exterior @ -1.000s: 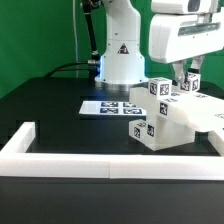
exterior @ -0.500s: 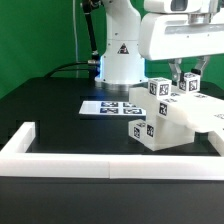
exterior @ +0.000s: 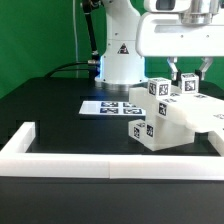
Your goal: Assemble chair
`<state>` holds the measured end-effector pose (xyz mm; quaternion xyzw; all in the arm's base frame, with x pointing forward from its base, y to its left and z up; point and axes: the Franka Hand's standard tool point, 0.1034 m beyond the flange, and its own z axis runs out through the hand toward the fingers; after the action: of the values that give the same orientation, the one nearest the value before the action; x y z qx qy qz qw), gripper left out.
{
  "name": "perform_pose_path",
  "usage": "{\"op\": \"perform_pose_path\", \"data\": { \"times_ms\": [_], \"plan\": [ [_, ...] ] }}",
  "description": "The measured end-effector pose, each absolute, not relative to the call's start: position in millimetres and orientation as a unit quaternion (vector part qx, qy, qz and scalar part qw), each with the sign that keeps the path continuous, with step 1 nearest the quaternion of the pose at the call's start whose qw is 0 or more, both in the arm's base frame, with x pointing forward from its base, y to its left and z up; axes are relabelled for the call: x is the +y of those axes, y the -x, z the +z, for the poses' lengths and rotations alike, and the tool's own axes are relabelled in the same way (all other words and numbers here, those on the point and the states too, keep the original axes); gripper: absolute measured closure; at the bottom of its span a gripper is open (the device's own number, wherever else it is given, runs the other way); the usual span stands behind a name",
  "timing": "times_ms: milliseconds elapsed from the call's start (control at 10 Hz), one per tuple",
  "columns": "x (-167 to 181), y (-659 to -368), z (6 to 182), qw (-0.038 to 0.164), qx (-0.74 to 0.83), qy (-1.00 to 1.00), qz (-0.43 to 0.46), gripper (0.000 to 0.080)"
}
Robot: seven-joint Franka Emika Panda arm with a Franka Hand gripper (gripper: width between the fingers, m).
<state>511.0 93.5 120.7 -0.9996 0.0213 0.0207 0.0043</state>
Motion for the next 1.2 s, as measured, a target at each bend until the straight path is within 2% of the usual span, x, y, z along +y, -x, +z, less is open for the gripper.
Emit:
{"op": "perform_pose_path", "data": {
  "times_ms": [1200],
  "plan": [
    [96.7,-510.3,120.3,-0.003,0.410,0.912,0.022,0.0515]
  ]
}}
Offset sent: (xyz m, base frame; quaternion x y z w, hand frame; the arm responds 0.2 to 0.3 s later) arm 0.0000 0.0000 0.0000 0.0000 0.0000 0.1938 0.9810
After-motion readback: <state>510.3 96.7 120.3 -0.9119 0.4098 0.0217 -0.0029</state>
